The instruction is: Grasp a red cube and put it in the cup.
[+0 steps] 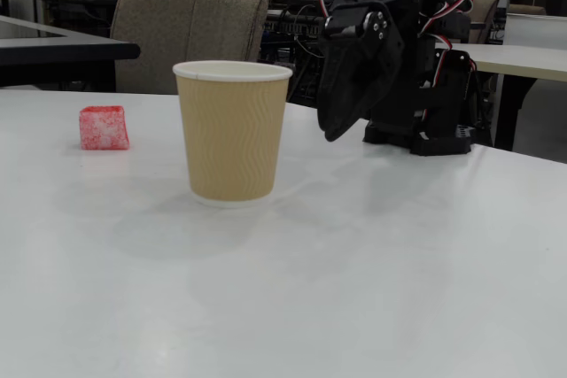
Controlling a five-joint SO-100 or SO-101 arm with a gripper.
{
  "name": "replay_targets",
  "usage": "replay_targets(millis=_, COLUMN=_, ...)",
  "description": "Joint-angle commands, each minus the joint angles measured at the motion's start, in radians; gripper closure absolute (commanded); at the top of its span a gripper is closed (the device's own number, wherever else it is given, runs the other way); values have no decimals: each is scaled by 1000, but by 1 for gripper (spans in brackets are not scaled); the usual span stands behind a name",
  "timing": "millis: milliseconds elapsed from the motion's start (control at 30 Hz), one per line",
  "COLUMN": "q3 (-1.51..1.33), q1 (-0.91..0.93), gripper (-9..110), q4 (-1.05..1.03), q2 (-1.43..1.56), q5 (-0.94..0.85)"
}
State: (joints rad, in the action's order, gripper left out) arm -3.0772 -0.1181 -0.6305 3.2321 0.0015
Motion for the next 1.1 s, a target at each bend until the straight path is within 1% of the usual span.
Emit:
replay_targets(millis=0, q3=-69, q1=-2, gripper=101, q4=0, q2=15, q5=3)
replay_targets(millis=100, q3=-69, q1=46, gripper=101, q4=-2, q2=15, q5=9)
replay_targets(millis=300, q3=-69, q1=270, gripper=101, q4=5, q2=15, q5=2)
replay_targets(millis=600, q3=-69, q1=525, gripper=101, q4=5, q2=15, q5=0)
replay_targets(millis=700, q3=-69, q1=574, gripper=101, q4=20, q2=14, q5=-3)
replay_targets(millis=800, q3=-69, q1=583, gripper=101, q4=72, q2=14, q5=-15)
replay_targets(millis=867, q3=-69, q1=580, gripper=101, q4=130, q2=14, q5=-92)
replay_targets(millis=933, q3=-69, q1=578, gripper=101, q4=206, q2=14, q5=-235)
replay_targets(millis=1067, q3=-69, q1=647, gripper=101, q4=365, q2=14, q5=-359)
